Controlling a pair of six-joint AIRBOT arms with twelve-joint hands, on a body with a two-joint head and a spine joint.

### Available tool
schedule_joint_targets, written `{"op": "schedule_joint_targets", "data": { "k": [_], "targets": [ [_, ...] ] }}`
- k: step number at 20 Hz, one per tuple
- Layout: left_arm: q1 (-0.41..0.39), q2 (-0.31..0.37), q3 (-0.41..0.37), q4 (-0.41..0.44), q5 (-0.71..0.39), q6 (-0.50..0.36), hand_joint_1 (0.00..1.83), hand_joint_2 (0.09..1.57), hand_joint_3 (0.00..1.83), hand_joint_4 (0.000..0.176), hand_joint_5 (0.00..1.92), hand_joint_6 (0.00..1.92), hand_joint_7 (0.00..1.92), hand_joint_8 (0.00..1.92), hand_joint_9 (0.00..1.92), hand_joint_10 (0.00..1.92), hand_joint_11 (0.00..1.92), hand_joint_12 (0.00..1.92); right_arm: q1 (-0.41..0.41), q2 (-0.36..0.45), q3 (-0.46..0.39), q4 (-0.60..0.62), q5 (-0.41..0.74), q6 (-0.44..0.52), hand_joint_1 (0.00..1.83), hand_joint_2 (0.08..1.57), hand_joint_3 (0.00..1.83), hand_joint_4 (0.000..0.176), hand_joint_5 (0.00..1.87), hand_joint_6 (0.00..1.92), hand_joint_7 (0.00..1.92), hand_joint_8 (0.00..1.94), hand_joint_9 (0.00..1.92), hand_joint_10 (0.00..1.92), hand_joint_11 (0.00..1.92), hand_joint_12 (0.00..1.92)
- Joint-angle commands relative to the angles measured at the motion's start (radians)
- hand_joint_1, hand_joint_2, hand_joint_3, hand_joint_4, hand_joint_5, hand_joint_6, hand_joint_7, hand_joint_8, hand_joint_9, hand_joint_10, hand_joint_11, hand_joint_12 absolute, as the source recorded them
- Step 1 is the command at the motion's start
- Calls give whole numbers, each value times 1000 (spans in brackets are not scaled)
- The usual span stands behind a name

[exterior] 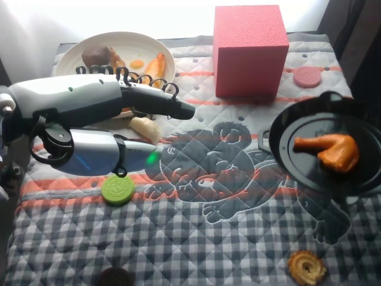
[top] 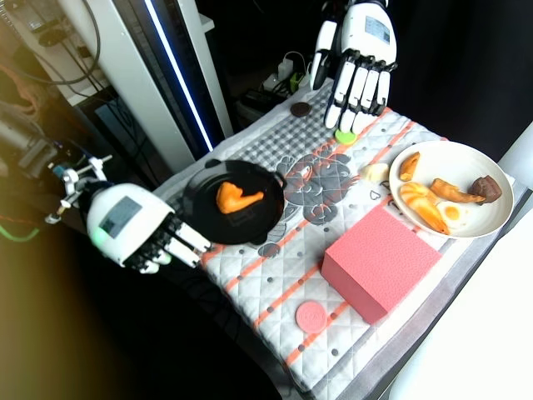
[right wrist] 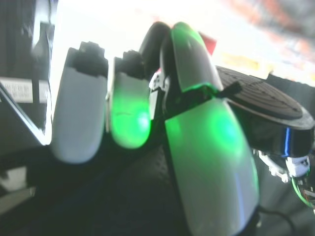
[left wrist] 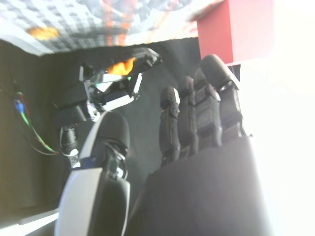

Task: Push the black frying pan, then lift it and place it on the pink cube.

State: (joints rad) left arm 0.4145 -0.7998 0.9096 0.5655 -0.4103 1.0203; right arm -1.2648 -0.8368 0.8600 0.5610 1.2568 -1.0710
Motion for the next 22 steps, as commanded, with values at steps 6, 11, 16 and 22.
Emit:
{"op": "schedule_joint_targets", "data": {
  "k": [6,11,16,22],
  "targets": [
    [-7,10,-3,-30,-109,-1,549,1390,0,17,389,8,315,6,262,18,0,1284,60,41,17,-21,135,14,1256,1356,10,0,1418,1921,1615,1941,1736,1921,1779,1921],
    [3,10,-2,-45,-108,1,477,1402,3,24,347,0,293,0,239,6,0,1176,180,43,80,-36,-1,14,1529,1292,0,0,1456,1921,1664,1941,1765,1921,1762,1921],
    [23,10,-1,-69,-113,15,382,1429,7,29,309,0,270,0,239,4,0,1236,363,-22,202,-54,-224,-26,1505,1284,0,0,1411,1921,1602,1941,1706,1921,1734,1921],
    [40,10,1,-89,-123,22,406,1420,0,15,315,16,294,10,248,15,0,1213,532,-109,325,-60,-379,-55,1343,1332,0,0,1363,1921,1557,1941,1682,1921,1729,1921]
  ]
}}
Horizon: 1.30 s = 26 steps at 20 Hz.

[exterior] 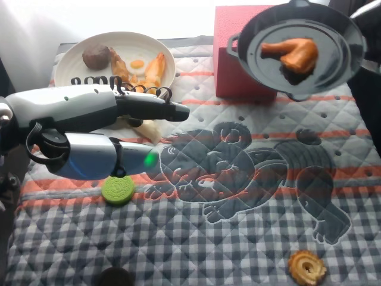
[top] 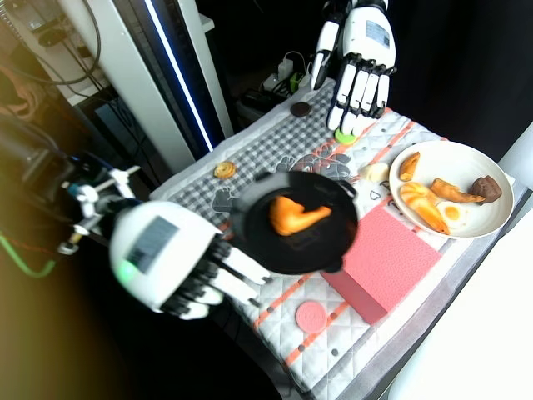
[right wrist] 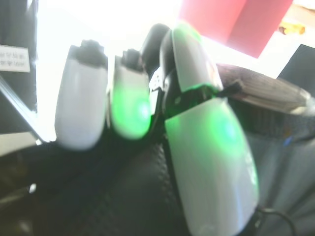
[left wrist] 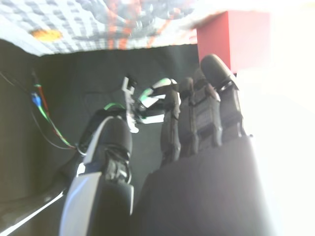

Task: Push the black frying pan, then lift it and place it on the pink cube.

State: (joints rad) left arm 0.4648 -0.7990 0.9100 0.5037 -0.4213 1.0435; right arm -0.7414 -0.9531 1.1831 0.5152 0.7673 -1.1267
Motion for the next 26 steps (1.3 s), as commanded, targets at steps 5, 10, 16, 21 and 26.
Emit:
{"op": "schedule_joint_targets", "data": {
  "k": [5,10,16,21,26],
  "targets": [
    [-3,7,5,-37,-121,-1,528,1391,0,6,325,3,272,4,210,4,0,1099,124,-87,120,-11,-15,-26,1354,1347,0,0,1362,1921,1550,1941,1657,1921,1698,1921],
    [-3,-5,17,-37,-139,-1,620,1362,0,0,342,4,285,1,236,9,0,1111,183,-172,237,24,-118,-51,1382,1391,0,0,1391,1921,1530,1941,1631,1921,1656,1921],
    [-3,-33,34,-36,-156,0,550,1385,4,20,341,0,264,1,208,4,0,1035,208,-251,342,75,-195,-94,1371,1361,0,156,1291,1921,1447,1941,1560,1921,1608,1921],
    [-3,-42,39,-36,-164,0,542,1372,0,24,326,2,273,2,213,2,0,1071,211,-273,360,77,-212,-94,1507,1278,0,85,1348,1921,1499,1941,1590,1921,1625,1921],
    [-1,-42,40,-39,-164,-1,527,1373,0,22,319,5,246,1,175,1,0,1005,211,-274,344,76,-217,-124,1283,1346,0,33,738,1921,714,1757,1034,1921,1141,1921]
  ]
}}
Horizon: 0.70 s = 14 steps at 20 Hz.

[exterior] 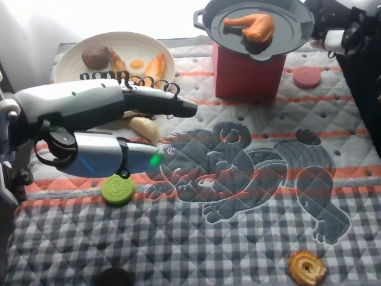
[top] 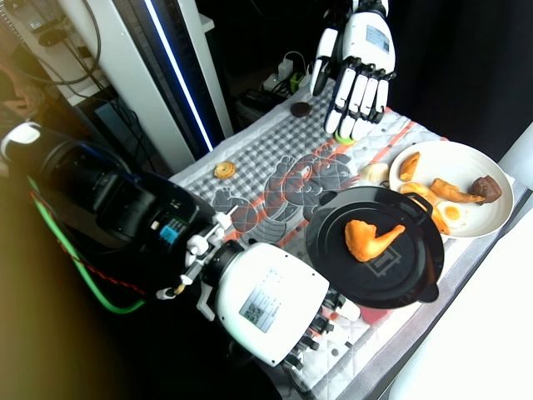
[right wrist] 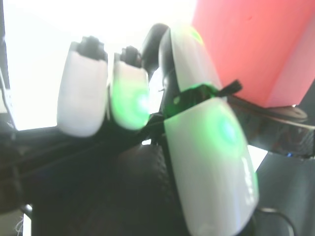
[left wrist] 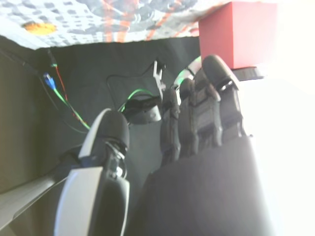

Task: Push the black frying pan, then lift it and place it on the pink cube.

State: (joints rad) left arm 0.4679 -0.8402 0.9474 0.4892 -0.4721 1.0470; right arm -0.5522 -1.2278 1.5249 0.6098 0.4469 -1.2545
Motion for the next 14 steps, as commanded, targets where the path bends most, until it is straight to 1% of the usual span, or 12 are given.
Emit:
{"op": "schedule_joint_targets", "data": {
  "k": [1,2,3,4,5,6,7,9,11,12,13,14],
  "targets": [
    [-3,-1,2,-26,-113,-4,540,1367,0,15,336,8,257,3,190,6,0,1030,22,2,-6,-18,104,-11,1079,1408,0,0,474,1860,617,1703,764,1921,877,1921],
    [-1,-1,2,-28,-113,-4,574,1361,0,7,349,10,266,5,199,9,0,1047,22,4,-15,-19,104,-11,1030,1422,0,0,402,1842,585,1702,630,1862,741,1921],
    [-1,-1,2,-30,-113,-4,576,1360,0,22,345,7,270,4,205,10,0,1072,22,9,-20,-19,104,-14,1026,1339,0,0,155,1441,300,1422,428,1680,483,1918],
    [-1,-1,2,-30,-113,-4,545,1364,1,29,342,4,259,2,192,3,0,1062,22,12,-22,-19,104,-15,965,1314,0,0,107,1042,157,1144,251,1571,236,1882],
    [-1,-1,2,-31,-114,-4,562,1363,0,24,349,5,268,3,198,4,0,1028,22,16,-24,-19,104,-15,937,1293,0,0,53,943,70,1117,109,1586,55,1896],
    [-1,-1,2,-31,-115,-4,580,1358,0,13,359,7,273,4,200,4,0,1015,22,22,-29,-19,104,-15,949,1285,0,18,26,926,57,1047,61,1529,10,1870],
    [0,-2,2,-31,-115,-4,573,1361,0,18,352,3,270,1,188,3,0,975,22,28,-38,-20,104,-23,896,1300,0,34,4,847,56,922,23,1379,1,1764],
    [0,-3,2,-31,-114,-4,572,1363,1,24,357,4,274,3,183,1,0,966,22,44,-54,-19,104,-50,863,1312,1,37,0,716,37,718,0,1070,0,1568],
    [0,-2,2,-32,-111,-4,493,1383,4,35,337,0,252,0,164,1,0,903,22,65,-79,-19,105,-75,784,1329,5,88,0,376,19,359,0,536,0,1226],
    [0,-2,2,-32,-111,-4,493,1383,4,35,337,0,252,0,164,1,0,903,22,68,-82,-19,105,-79,784,1329,5,88,0,376,19,359,0,536,0,1226],
    [1,-2,2,-33,-111,-4,510,1383,2,34,343,2,259,2,174,4,0,939,22,75,-92,-19,105,-91,802,1307,0,110,0,316,34,198,0,439,0,1054],
    [2,-2,1,-35,-111,-4,514,1383,2,32,341,1,257,1,174,4,0,948,22,81,-101,-19,107,-95,880,1290,0,102,15,262,48,102,0,438,0,964]
  ]
}}
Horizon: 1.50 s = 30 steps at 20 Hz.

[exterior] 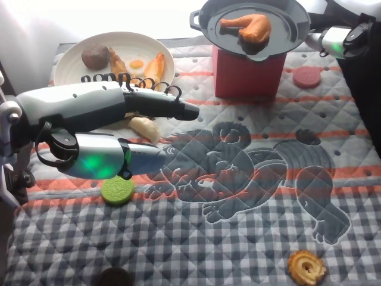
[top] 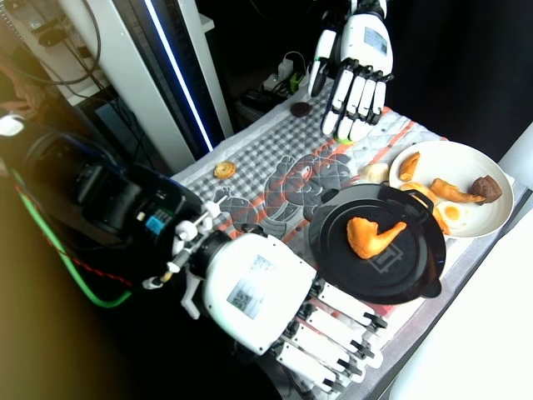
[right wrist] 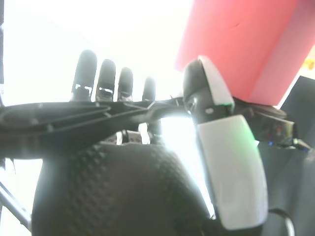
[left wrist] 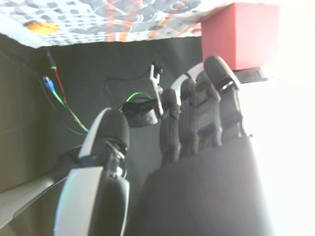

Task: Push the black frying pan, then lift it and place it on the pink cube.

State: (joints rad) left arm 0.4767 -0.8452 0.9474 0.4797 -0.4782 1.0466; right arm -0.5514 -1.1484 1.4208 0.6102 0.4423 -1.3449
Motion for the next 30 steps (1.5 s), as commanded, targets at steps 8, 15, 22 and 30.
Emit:
{"op": "schedule_joint_targets", "data": {
  "k": [8,15,22,30],
  "targets": [
    [1,6,-2,-34,-103,-4,553,1384,2,70,310,0,278,2,193,5,0,946,21,91,-96,-20,132,-83,761,1197,0,132,0,0,0,0,0,0,0,7],
    [22,38,-20,-56,-121,-4,459,1408,3,44,297,2,237,2,178,2,0,911,5,265,-321,-124,265,-110,649,1180,0,98,0,0,0,0,0,0,0,0],
    [30,109,-55,-139,-182,70,497,1385,0,21,321,8,259,6,221,19,0,1187,-163,468,-542,-265,533,9,632,1200,4,112,0,0,0,0,0,0,5,4],
    [123,166,-64,-400,-365,189,391,1329,1,0,1,0,0,0,0,0,0,416,-479,551,-625,-261,957,264,544,1211,4,134,0,0,0,0,0,0,0,0]
  ]
}}
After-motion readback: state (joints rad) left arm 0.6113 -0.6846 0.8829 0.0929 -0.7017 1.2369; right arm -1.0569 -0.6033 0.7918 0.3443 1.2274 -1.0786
